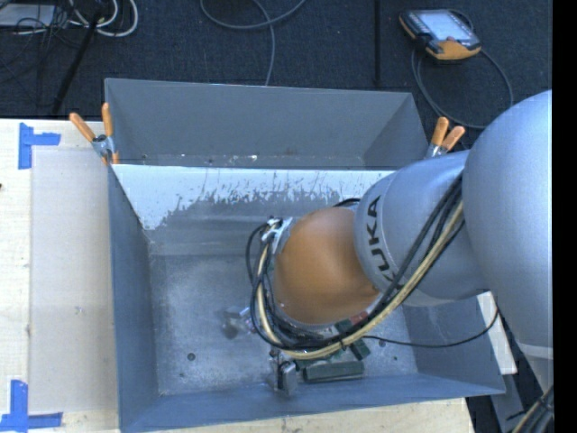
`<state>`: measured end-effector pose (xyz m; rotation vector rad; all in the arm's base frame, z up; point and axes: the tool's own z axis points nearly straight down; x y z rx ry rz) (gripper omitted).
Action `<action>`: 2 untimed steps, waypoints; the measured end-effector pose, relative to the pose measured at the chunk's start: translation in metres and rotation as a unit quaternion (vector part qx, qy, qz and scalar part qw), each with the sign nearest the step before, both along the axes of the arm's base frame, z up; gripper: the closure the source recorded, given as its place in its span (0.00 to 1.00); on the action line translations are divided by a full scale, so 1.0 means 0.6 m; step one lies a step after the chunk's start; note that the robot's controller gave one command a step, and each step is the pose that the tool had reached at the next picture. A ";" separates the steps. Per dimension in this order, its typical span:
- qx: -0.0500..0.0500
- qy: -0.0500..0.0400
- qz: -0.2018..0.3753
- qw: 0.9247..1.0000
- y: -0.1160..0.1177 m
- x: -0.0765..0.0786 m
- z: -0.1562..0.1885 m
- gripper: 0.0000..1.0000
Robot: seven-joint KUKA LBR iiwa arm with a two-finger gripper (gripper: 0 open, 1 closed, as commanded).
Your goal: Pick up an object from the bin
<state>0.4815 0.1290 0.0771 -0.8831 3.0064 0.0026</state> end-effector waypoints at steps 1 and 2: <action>-0.002 0.003 0.073 0.997 -0.019 0.005 0.024 0.00; -0.002 0.003 0.175 0.985 -0.033 0.021 0.037 0.00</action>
Offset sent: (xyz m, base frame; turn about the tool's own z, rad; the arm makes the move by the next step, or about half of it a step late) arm 0.0288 -0.0368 0.0347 -0.1349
